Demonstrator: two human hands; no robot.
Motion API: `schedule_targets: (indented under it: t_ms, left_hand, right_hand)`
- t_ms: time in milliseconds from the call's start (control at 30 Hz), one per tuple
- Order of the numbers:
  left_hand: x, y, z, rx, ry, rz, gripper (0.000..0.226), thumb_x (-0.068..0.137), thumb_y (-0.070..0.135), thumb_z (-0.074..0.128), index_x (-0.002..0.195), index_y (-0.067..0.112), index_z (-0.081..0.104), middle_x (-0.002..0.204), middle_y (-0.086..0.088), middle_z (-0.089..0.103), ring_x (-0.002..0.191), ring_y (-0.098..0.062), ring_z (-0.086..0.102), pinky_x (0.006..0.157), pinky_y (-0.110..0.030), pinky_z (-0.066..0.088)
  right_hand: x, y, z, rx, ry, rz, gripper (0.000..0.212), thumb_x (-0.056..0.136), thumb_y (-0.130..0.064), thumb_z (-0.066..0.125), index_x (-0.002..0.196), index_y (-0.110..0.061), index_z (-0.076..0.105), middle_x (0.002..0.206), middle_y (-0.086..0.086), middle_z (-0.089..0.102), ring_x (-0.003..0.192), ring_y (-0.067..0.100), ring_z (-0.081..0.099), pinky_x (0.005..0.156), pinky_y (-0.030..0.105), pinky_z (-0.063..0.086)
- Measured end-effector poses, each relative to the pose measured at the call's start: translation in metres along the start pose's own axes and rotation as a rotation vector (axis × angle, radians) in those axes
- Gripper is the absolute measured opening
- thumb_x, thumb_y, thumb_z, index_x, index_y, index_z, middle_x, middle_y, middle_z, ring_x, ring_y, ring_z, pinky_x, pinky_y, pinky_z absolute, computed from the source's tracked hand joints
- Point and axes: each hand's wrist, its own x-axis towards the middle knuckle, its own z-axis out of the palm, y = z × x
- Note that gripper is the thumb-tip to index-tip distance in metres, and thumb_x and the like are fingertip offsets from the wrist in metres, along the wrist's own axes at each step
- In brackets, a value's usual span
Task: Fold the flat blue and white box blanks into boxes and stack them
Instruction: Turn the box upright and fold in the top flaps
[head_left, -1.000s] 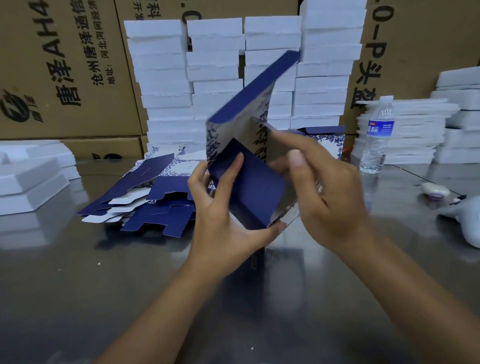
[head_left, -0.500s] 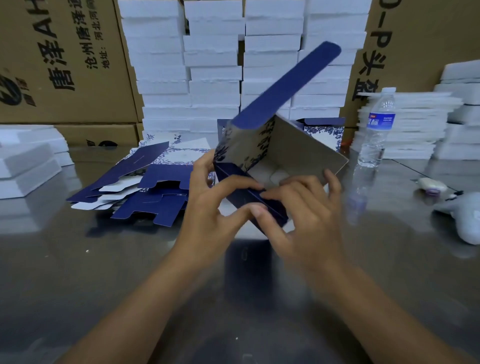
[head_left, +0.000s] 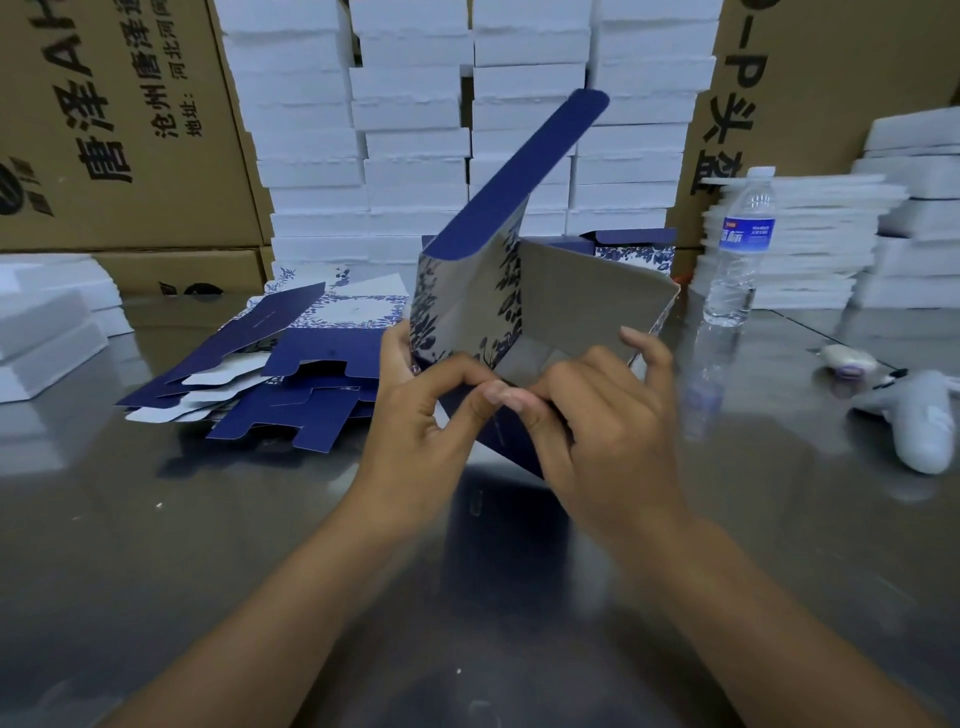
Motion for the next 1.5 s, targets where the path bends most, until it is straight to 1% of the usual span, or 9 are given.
schedule_targets:
  t_ms: [133, 200, 333, 433, 533, 700, 833, 1133, 1500]
  left_hand:
    - [0.002, -0.001, -0.002, -0.016, 0.029, -0.042, 0.015, 0.085, 0.028, 0.055, 0.071, 0.032, 0.059, 0.106, -0.008, 0.048, 0.099, 0.033, 0.029, 0.088, 0.008, 0.019]
    - [0.003, -0.003, -0.003, -0.005, 0.046, -0.059, 0.013, 0.084, 0.031, 0.056, 0.073, 0.032, 0.061, 0.099, 0.002, 0.041, 0.094, 0.021, 0.037, 0.087, 0.002, 0.027]
    - [0.003, -0.005, -0.006, -0.023, 0.048, -0.094, 0.011, 0.085, 0.035, 0.061, 0.076, 0.029, 0.064, 0.098, -0.009, 0.054, 0.102, 0.001, 0.044, 0.085, -0.008, 0.034]
    - [0.006, -0.007, -0.008, -0.064, 0.087, -0.135, 0.013, 0.086, 0.029, 0.058, 0.079, 0.021, 0.065, 0.09, 0.017, 0.058, 0.105, -0.024, 0.049, 0.084, -0.029, 0.041]
    - [0.006, -0.007, -0.008, -0.057, 0.081, -0.123, 0.015, 0.088, 0.03, 0.056, 0.078, 0.021, 0.063, 0.091, 0.002, 0.05, 0.09, -0.028, 0.051, 0.082, -0.033, 0.042]
    - [0.007, -0.005, -0.007, -0.055, 0.066, -0.132, 0.016, 0.085, 0.035, 0.056, 0.074, 0.024, 0.061, 0.09, -0.005, 0.046, 0.085, -0.022, 0.049, 0.079, -0.027, 0.04]
    - [0.007, -0.006, -0.008, -0.057, 0.102, -0.114, 0.016, 0.087, 0.037, 0.058, 0.076, 0.026, 0.062, 0.091, -0.002, 0.051, 0.088, -0.024, 0.052, 0.08, -0.032, 0.042]
    - [0.009, -0.017, -0.012, 0.116, 0.261, -0.097, 0.014, 0.095, 0.023, 0.053, 0.083, 0.025, 0.061, 0.092, 0.015, 0.046, 0.086, 0.004, 0.05, 0.076, -0.004, 0.035]
    - [0.008, -0.017, -0.011, 0.129, 0.343, -0.042, 0.011, 0.093, 0.026, 0.055, 0.089, 0.024, 0.065, 0.09, 0.011, 0.049, 0.083, 0.013, 0.05, 0.076, -0.002, 0.035]
  right_hand:
    - [0.0, 0.007, -0.001, -0.004, -0.003, -0.05, 0.033, 0.093, -0.026, 0.055, 0.063, -0.011, 0.061, 0.061, -0.002, 0.06, 0.061, 0.021, 0.056, 0.094, 0.041, 0.033]
    - [-0.001, 0.007, -0.001, -0.004, -0.012, -0.045, 0.029, 0.091, -0.022, 0.057, 0.064, -0.01, 0.06, 0.062, -0.001, 0.059, 0.06, 0.021, 0.055, 0.093, 0.041, 0.035]
    - [-0.001, 0.007, -0.001, 0.014, -0.015, -0.014, 0.028, 0.089, -0.019, 0.058, 0.064, -0.008, 0.059, 0.06, 0.0, 0.056, 0.058, 0.022, 0.053, 0.091, 0.041, 0.036]
    - [0.0, 0.009, -0.003, 0.02, 0.001, -0.01, 0.028, 0.089, -0.017, 0.059, 0.063, -0.008, 0.059, 0.059, 0.0, 0.055, 0.056, 0.022, 0.052, 0.09, 0.039, 0.035]
    - [-0.001, 0.008, -0.003, 0.03, 0.009, -0.017, 0.028, 0.089, -0.017, 0.058, 0.062, -0.008, 0.058, 0.059, 0.0, 0.055, 0.058, 0.022, 0.051, 0.088, 0.04, 0.037]
    - [0.001, 0.012, -0.004, 0.083, 0.05, 0.009, 0.03, 0.09, -0.017, 0.056, 0.061, -0.009, 0.055, 0.059, 0.0, 0.052, 0.063, 0.019, 0.045, 0.086, 0.039, 0.037]
    - [0.002, 0.018, -0.005, 0.083, 0.059, 0.002, 0.032, 0.09, -0.016, 0.055, 0.059, -0.008, 0.052, 0.058, 0.001, 0.05, 0.064, 0.02, 0.042, 0.083, 0.039, 0.037]
    - [0.002, 0.015, -0.006, 0.121, 0.062, 0.0, 0.034, 0.092, -0.016, 0.052, 0.059, -0.007, 0.051, 0.061, -0.002, 0.045, 0.066, 0.017, 0.04, 0.08, 0.033, 0.033]
    - [0.005, 0.014, -0.008, 0.104, 0.071, 0.028, 0.038, 0.094, -0.017, 0.046, 0.06, -0.003, 0.053, 0.06, 0.009, 0.052, 0.069, 0.021, 0.041, 0.074, 0.031, 0.03]
